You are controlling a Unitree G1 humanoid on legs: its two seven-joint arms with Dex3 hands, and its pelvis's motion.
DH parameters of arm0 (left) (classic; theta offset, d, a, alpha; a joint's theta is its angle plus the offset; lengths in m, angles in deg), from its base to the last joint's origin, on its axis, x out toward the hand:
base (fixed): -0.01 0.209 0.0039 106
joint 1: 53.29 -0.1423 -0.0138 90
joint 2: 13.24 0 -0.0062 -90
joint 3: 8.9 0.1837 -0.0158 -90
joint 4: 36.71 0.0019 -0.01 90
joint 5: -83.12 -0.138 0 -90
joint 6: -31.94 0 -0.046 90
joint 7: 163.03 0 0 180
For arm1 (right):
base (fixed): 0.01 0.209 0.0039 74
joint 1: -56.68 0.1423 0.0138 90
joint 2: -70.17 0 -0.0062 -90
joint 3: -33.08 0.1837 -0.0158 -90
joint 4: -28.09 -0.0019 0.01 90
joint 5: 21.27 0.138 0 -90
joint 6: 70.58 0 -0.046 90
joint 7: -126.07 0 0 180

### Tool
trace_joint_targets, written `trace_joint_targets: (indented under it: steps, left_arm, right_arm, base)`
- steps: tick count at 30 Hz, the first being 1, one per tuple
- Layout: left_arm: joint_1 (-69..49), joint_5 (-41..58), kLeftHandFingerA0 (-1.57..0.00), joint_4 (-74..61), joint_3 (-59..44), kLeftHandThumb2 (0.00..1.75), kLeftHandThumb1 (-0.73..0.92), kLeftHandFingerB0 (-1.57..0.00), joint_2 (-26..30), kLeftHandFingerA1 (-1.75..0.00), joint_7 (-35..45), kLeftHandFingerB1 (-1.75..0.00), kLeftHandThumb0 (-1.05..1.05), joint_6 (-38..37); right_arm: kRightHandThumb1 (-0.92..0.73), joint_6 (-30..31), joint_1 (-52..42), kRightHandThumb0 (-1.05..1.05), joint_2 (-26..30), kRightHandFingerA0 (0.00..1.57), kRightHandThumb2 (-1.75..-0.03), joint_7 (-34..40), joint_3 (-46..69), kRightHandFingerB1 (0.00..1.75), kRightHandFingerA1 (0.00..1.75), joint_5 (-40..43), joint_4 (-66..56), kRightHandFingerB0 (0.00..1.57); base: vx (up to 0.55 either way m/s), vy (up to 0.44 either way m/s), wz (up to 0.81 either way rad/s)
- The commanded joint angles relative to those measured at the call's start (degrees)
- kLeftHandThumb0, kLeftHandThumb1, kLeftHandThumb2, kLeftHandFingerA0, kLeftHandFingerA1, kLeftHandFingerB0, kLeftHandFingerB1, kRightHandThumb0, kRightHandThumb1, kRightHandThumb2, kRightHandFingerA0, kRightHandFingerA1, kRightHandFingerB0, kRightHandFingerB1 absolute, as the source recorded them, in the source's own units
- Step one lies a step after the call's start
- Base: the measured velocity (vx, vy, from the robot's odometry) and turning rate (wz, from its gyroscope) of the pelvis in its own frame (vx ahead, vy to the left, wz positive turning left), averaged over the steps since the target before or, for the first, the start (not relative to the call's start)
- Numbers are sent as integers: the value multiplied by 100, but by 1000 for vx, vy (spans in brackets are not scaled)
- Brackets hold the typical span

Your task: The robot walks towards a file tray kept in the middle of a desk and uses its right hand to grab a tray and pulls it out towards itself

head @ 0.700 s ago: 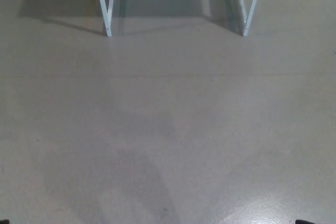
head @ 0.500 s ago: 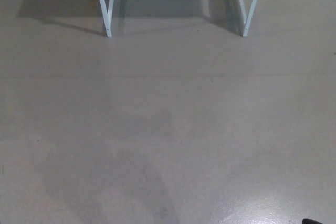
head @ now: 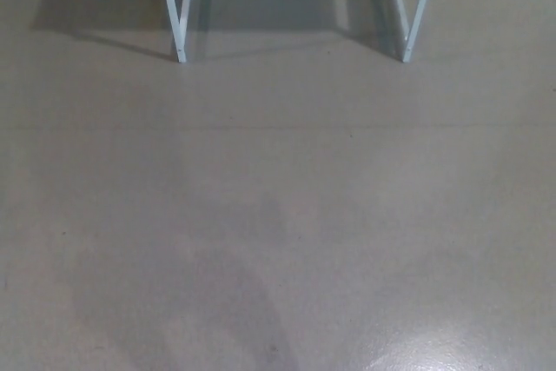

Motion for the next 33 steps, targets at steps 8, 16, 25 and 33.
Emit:
trace_joint_targets:
  steps: [8, 16, 25, 33]
  left_arm:
    - [145, 63, -39, -45, 187, 83, 34, -20, -41, -60, -184, -51, -9, -50]
    - [123, 15, -35, -559, 474, 85, 37, -21, -497, -59, -562, -51, -9, -56]
    - [-83, -316, -43, -362, 992, 56, 52, -33, -560, -42, -581, -35, -18, -483]
    - [-339, -253, -44, -195, 948, 55, 53, -36, -348, -42, -484, -35, -21, -780]
  right_arm:
    - [-58, -499, 79, -20, 188, 49, -57, 343, -105, 47, 55, -231, 203, 42]
    - [-52, -644, -23, -28, 140, 46, -68, 406, -201, 52, 59, -263, 286, 40]
    - [-57, -802, -95, -23, 98, 51, -56, 534, -322, 48, 56, -340, 394, 44]
    - [-58, -920, -121, -22, 108, 51, -56, 494, -509, 49, 59, -396, 525, 44]
  base:
    - [-8, 16, 11]
    - [196, 330, -29]
    - [220, 36, 6]
    - [314, -288, 25]
